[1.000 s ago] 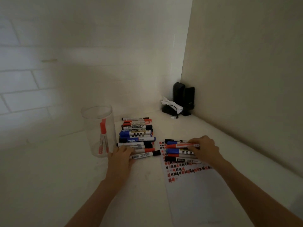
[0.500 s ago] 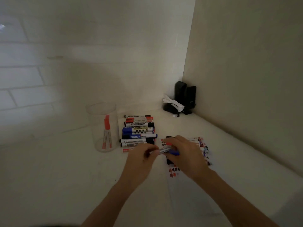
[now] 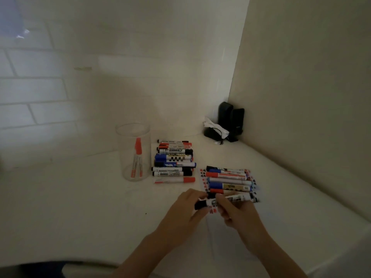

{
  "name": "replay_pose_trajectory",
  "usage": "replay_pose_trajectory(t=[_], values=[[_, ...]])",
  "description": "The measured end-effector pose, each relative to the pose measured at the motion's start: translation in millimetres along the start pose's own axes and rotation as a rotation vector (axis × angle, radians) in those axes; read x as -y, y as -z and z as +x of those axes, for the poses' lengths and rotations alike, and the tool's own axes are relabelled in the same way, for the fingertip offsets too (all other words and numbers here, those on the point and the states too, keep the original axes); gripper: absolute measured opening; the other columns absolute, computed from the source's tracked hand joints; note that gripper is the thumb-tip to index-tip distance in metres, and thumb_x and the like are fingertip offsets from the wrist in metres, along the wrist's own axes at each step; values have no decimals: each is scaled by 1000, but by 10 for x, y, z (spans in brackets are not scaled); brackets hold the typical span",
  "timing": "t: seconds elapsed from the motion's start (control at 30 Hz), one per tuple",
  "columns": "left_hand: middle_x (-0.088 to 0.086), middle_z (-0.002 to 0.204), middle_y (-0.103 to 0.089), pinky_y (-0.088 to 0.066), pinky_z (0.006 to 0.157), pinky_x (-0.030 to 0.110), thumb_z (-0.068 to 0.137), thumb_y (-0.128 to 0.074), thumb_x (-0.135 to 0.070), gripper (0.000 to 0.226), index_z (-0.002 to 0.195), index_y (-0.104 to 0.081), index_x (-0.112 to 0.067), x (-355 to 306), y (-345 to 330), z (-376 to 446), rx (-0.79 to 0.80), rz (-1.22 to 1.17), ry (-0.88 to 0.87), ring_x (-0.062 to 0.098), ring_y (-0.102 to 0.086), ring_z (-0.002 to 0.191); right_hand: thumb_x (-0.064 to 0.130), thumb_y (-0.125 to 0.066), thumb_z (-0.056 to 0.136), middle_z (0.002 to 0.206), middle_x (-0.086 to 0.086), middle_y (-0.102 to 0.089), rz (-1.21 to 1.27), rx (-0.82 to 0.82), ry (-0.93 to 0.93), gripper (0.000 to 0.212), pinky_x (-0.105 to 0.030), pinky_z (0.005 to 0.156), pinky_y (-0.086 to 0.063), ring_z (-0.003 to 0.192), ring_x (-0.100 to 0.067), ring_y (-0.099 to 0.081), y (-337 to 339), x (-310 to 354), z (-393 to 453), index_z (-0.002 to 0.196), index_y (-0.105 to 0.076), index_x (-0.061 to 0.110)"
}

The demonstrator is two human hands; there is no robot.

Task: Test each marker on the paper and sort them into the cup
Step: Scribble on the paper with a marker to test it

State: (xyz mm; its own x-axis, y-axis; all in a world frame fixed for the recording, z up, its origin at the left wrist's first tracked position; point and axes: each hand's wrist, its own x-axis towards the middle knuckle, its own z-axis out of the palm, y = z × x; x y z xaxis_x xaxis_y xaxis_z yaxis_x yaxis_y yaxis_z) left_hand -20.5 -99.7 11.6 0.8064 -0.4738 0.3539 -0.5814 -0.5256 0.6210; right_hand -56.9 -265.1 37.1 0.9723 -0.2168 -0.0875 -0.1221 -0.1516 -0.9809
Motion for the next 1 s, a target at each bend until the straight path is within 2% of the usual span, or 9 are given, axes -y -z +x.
replay_pose_trajectory(t=[0.13,0.27,0.37,0.43,0.5,0.6,0.67,0.8,1.0], values=[[-7,107,-56,-33,77,3,102,-40,-29,23,119,-52,-21,-67,-51,29,94,-22,-6,-3,-47,86,27,-64,89,55,0,-59,-17,63,68,24,-21,48,-40,46,-9,-48,-52,78,-56,72,-66,11],[-19,82,-46,-34,67,6,103,-36,-31,5,101,-40,-34,-127,7,-35,147,-68,-25,-12,-46,73,23,-62,91,58,-2,-58,48,156,48,21,-21,49,-40,48,-9,-48,-53,114,-94,78,-64,7],[-14,68,-47,-34,57,13,102,-40,-34,13,95,-38,-45,-113,76,-72,146,-88,-80,1,-46,58,19,-59,92,56,-2,-55,85,202,75,21,-20,48,-38,47,-9,-45,-41,121,-120,82,-61,1],[-9,64,-49,-34,53,15,99,-43,-39,7,100,-42,-47,-79,114,-82,133,-97,-80,6,-45,53,18,-60,92,59,-5,-56,84,242,89,21,-20,47,-37,48,-10,-45,-28,129,-123,85,-60,-2],[-11,68,-52,-37,55,15,96,-49,-44,11,106,-48,-44,-52,156,-72,150,-108,-31,4,-47,57,16,-60,92,61,-7,-57,100,229,80,17,-21,47,-37,50,-12,-46,5,111,-102,90,-61,-1],[-22,86,-48,-36,65,10,78,-64,-61,50,121,-40,-51,97,212,-56,160,-4,143,-3,-48,76,17,-58,92,67,-9,-60,176,52,54,13,-23,49,-40,56,-13,-50,181,62,-40,89,-67,8],[-23,99,-44,-36,77,13,71,-62,-70,63,125,-35,-53,238,216,-48,149,104,190,-1,-46,92,23,-55,93,74,-12,-66,194,-21,56,16,-23,49,-38,61,-17,-54,357,33,-9,93,-70,16],[-11,104,-37,-34,92,30,74,-47,-78,60,125,-38,-49,350,153,20,229,337,153,9,-38,98,27,-54,95,85,-12,-73,120,-33,79,19,-21,44,-39,67,-18,-64,523,-27,41,104,-66,16],[-7,102,-35,-31,87,30,78,-40,-78,58,127,-43,-47,321,-33,206,194,422,119,11,-34,96,25,-65,88,64,-5,-62,-135,-89,94,13,-22,50,-48,52,-11,-56,394,-106,291,88,-67,12]])
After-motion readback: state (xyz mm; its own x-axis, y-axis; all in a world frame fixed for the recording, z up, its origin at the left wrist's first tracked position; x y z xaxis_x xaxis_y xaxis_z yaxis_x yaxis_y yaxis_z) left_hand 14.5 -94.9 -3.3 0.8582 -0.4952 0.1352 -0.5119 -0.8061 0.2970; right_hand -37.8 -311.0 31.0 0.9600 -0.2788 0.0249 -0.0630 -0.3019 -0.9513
